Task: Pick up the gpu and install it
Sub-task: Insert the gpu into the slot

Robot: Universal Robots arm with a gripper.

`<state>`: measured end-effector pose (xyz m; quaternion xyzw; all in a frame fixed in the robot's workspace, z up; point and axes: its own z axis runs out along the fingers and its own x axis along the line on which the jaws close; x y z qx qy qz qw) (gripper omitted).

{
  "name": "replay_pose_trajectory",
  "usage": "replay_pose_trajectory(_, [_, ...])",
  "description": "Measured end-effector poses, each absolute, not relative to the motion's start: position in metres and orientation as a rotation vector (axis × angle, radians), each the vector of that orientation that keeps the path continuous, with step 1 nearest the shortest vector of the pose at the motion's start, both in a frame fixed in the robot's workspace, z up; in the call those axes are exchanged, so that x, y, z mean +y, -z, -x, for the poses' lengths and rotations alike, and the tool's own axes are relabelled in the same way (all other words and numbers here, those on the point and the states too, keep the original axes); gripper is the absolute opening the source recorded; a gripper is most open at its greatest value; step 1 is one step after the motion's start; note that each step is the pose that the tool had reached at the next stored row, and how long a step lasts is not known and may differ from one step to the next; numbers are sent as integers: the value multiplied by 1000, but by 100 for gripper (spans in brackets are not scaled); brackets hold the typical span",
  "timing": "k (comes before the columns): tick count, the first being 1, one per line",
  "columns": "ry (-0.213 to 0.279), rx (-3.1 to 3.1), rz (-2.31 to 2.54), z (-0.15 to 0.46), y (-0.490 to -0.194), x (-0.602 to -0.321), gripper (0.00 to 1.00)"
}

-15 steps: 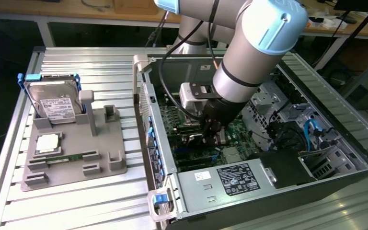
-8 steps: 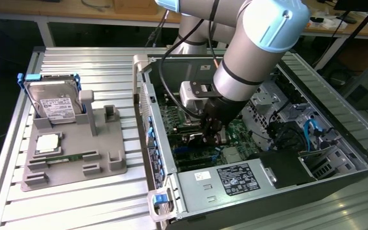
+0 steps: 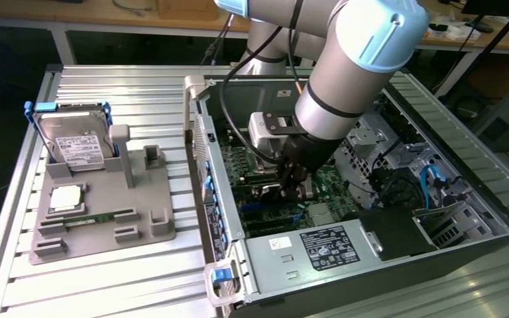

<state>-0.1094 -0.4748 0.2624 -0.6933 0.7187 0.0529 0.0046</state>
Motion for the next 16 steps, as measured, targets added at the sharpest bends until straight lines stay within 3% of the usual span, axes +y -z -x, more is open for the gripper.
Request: replay_pose_trajectory(16, [-169,2227,2202,109,-262,-475,27])
